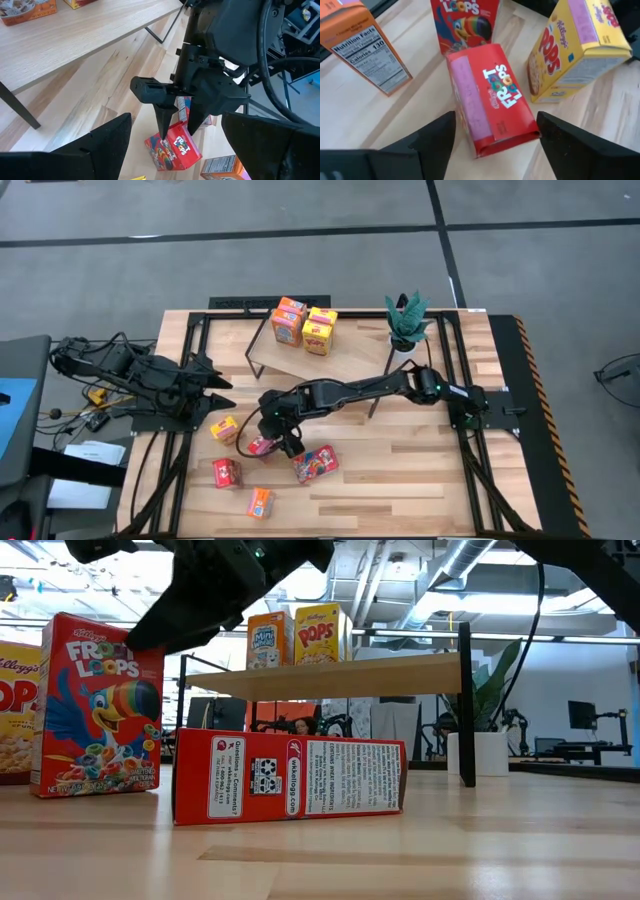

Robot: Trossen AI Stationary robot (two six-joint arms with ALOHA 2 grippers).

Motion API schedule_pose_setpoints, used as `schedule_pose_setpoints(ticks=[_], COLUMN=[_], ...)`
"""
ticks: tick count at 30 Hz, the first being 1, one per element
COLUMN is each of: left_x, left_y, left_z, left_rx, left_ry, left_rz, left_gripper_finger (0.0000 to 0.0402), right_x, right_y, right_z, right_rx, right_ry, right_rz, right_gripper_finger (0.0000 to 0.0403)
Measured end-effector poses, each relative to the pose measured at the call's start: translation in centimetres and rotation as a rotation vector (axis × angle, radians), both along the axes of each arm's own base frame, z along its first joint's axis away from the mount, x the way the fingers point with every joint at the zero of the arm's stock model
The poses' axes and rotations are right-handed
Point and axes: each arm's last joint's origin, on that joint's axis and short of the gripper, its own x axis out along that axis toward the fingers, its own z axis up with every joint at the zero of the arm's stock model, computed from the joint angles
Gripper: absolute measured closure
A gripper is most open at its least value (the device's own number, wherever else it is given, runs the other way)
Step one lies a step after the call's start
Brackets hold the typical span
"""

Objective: Stack cereal on shelf
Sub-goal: Put the middle red cereal box on the shelf

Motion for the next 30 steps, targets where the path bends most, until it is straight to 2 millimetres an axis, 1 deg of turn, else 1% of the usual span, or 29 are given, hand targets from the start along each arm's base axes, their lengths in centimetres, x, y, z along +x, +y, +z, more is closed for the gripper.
schedule_pose_setpoints(ticks=[14,18,22,26,28,30], left_x=[0.0,0.0,0.0,0.0,0.0,0.0], left_y=[0.0,0.0,0.0,0.0,0.0,0.0], left_z=[0.0,0.0,0.0,0.0,0.0,0.0], left_rx=[0.000,0.000,0.000,0.000,0.000,0.000], left_ry=[0.000,0.000,0.000,0.000,0.001,0.000], left_rz=[0.000,0.000,0.000,0.000,0.000,0.000], left_gripper_finger=[0.0101,0.0101,0.0101,0.0101,0.0101,0.0101], right_x=[-0.3,-0.3,-0.5,-1.0,-1.6,-2.1], right_y=[0.1,0.2,0.6,0.8,0.7,0.3], right_z=[-0.2,-0.3,-0.4,0.7,1.9,3.7], right_rx=[0.015,0.025,0.028,0.054,0.068,0.090], right_ry=[0.044,0.061,0.075,0.089,0.097,0.080], right_rz=[-0.016,-0.028,-0.025,-0.047,-0.063,-0.087], right_gripper_finger=[0.0155,0.0173,0.0194,0.0204,0.0205,0.0202])
